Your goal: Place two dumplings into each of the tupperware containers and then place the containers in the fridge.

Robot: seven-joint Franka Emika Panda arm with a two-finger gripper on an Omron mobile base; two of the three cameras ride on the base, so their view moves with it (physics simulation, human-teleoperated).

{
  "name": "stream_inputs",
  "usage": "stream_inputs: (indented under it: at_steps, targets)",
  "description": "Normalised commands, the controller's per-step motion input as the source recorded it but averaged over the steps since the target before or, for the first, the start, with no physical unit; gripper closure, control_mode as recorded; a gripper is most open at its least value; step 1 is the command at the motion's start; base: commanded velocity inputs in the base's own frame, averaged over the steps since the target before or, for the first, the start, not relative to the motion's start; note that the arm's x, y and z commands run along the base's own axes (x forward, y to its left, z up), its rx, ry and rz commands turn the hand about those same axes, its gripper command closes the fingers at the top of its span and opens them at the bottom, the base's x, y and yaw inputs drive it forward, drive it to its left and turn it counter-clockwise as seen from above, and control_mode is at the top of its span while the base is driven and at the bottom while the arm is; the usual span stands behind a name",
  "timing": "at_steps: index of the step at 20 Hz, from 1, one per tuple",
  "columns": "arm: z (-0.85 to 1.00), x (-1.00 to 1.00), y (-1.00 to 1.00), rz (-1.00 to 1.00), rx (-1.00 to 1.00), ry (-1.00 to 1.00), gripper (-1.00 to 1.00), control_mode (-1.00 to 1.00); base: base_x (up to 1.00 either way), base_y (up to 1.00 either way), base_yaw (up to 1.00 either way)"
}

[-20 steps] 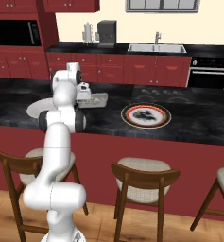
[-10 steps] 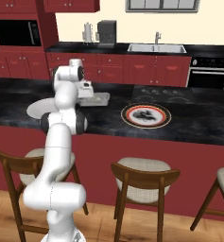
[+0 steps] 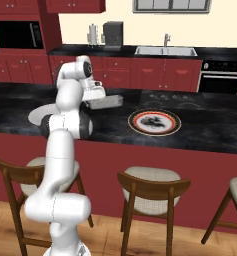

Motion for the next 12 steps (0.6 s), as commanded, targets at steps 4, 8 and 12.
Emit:
stream_inputs:
  at_steps: [4, 8, 12]
  targets:
    - [0.00, -1.00, -0.38, 0.35, 0.03, -0.26, 1.00, -1.00, 0.00, 0.00, 0.00]
    - [0.00, -1.00, -0.09, 0.35, 0.22, -0.17, 1.00, -1.00, 0.00, 0.00, 0.00]
    - [0.03, -1.00, -0.18, 0.33, 0.30, -0.23, 1.00, -1.00, 0.00, 0.00, 0.00]
